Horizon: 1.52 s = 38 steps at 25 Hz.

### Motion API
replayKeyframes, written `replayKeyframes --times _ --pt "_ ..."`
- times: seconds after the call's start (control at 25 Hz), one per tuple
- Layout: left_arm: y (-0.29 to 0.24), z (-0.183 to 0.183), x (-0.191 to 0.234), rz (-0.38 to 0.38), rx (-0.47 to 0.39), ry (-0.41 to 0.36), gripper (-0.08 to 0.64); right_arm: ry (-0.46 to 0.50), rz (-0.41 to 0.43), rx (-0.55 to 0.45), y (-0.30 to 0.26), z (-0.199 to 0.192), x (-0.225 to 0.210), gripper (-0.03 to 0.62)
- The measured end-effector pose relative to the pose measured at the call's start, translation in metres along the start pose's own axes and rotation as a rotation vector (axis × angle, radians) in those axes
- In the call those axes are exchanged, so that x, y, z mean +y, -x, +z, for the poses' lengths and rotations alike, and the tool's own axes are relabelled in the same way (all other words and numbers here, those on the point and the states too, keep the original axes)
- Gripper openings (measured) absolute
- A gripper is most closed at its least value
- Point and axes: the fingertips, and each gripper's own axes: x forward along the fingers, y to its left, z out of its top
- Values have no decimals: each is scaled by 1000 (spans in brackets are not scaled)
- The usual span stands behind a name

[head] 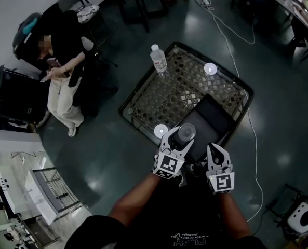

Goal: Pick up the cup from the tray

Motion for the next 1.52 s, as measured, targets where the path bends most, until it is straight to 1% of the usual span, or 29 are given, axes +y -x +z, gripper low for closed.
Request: replayKeyframes --times 0.08,0.16,0.28,0.4,0.48,0.64,0.8,1.0,1.24,1.4,1.52 --pt "10 18 0 -9 -28 -8 279 33 12 -46 3 7 1 9" --pt "22 35 2 -12 -56 0 279 50 15 -66 5 16 4 9" --pt "40 55 3 -12 -83 22 279 48 -3 -90 9 36 7 9" --pt "53 74 3 -17 -101 27 279 53 -19 -100 11 61 12 9" --pt "58 84 3 -10 -117 19 276 56 -34 -122 9 76 14 9" --pt "64 100 4 -7 -146 5 276 90 -45 -191 3 90 14 9" --pt "70 117 3 -10 -175 0 276 111 -64 -201 4 106 10 9" --pt "68 126 -5 -21 -194 -16 276 107 -92 -237 10 134 6 9" --pt "73 128 -10 -41 -194 -22 276 101 -113 -242 16 143 9 9" --pt "72 126 -14 -45 -189 -24 276 114 -117 -249 19 139 4 9" --pt "72 127 -15 -47 -188 -17 276 97 -128 -260 22 144 0 9"
